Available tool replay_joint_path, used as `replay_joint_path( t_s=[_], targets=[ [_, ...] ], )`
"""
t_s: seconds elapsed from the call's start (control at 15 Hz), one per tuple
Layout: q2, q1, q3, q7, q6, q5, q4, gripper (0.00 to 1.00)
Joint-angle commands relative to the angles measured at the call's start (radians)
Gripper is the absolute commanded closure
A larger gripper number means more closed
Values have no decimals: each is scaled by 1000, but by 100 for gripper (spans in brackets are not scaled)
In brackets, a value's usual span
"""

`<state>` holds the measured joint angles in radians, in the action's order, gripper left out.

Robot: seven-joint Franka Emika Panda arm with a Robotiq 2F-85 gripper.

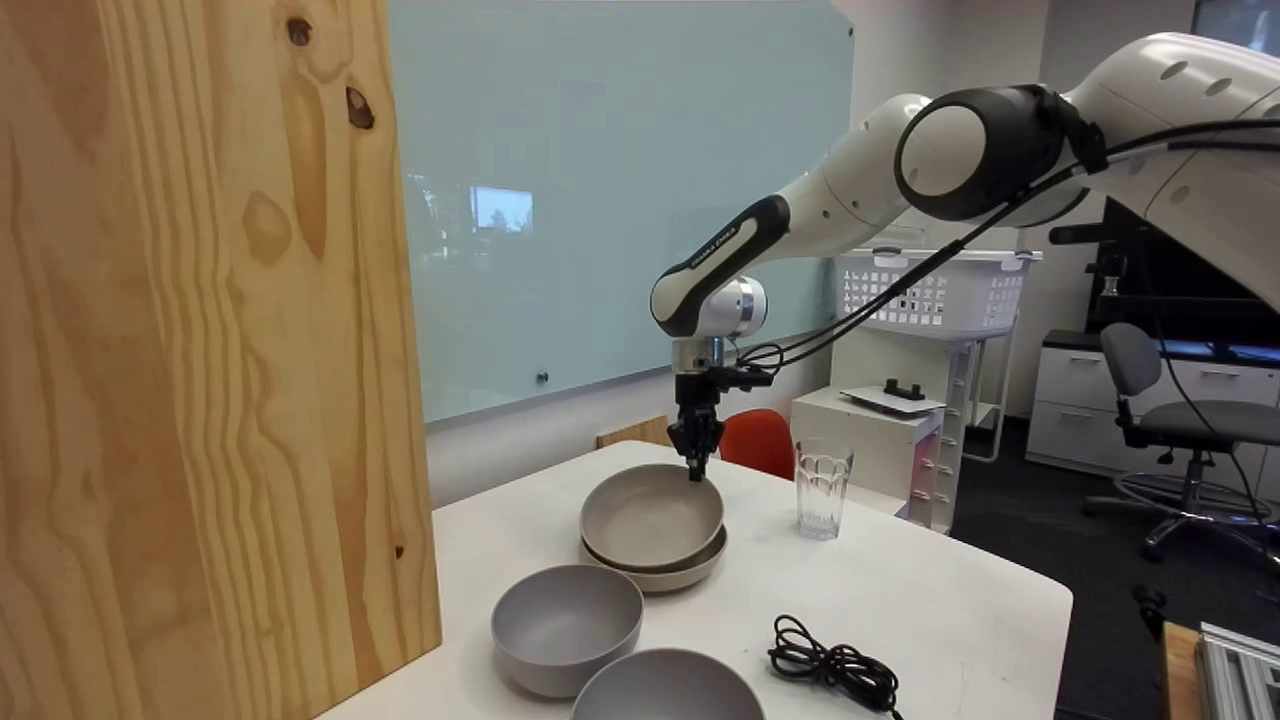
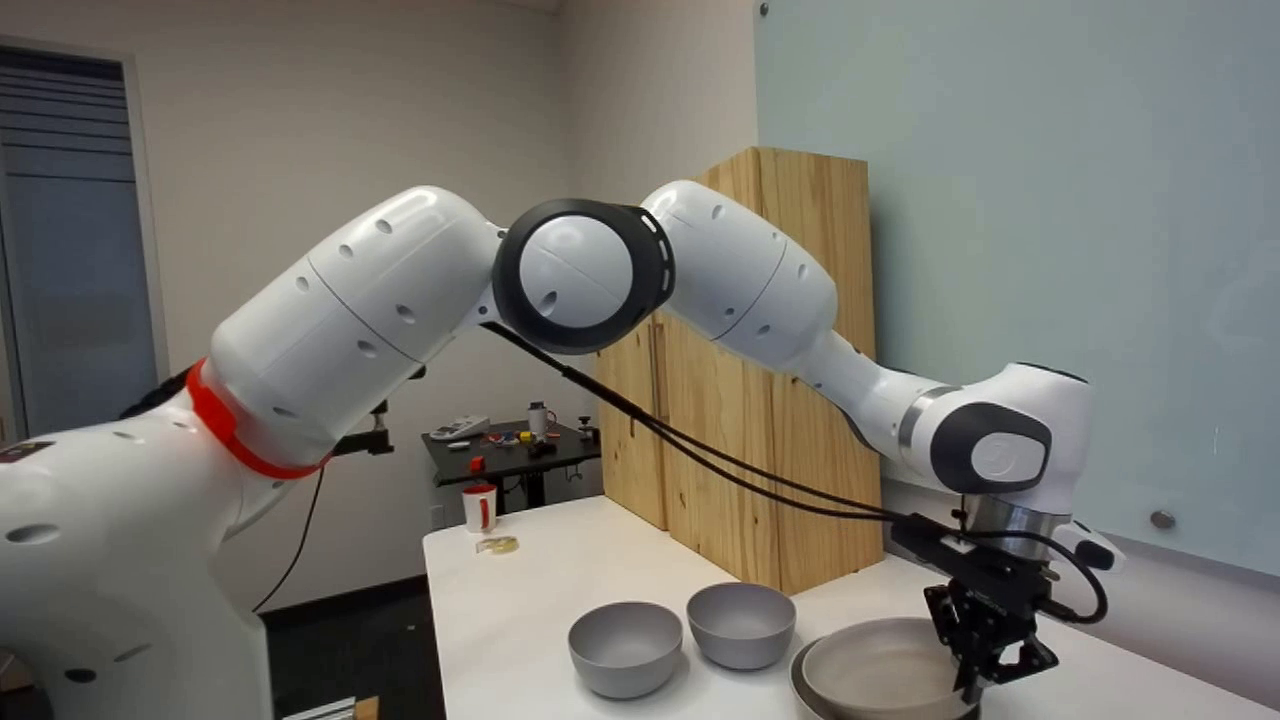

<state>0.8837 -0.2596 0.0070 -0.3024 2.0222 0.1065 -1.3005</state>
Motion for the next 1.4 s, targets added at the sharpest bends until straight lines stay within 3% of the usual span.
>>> replay_joint_path(
  t_s=[0.0,0.53,1.13,1.33],
  targets=[
    [-71,1,1,2,47,8,-77,99],
    [-159,-67,-7,-5,74,67,-108,99],
    [-176,-195,-33,-12,174,189,-210,99],
    [-172,-201,-59,40,206,206,-238,99]
  ],
)
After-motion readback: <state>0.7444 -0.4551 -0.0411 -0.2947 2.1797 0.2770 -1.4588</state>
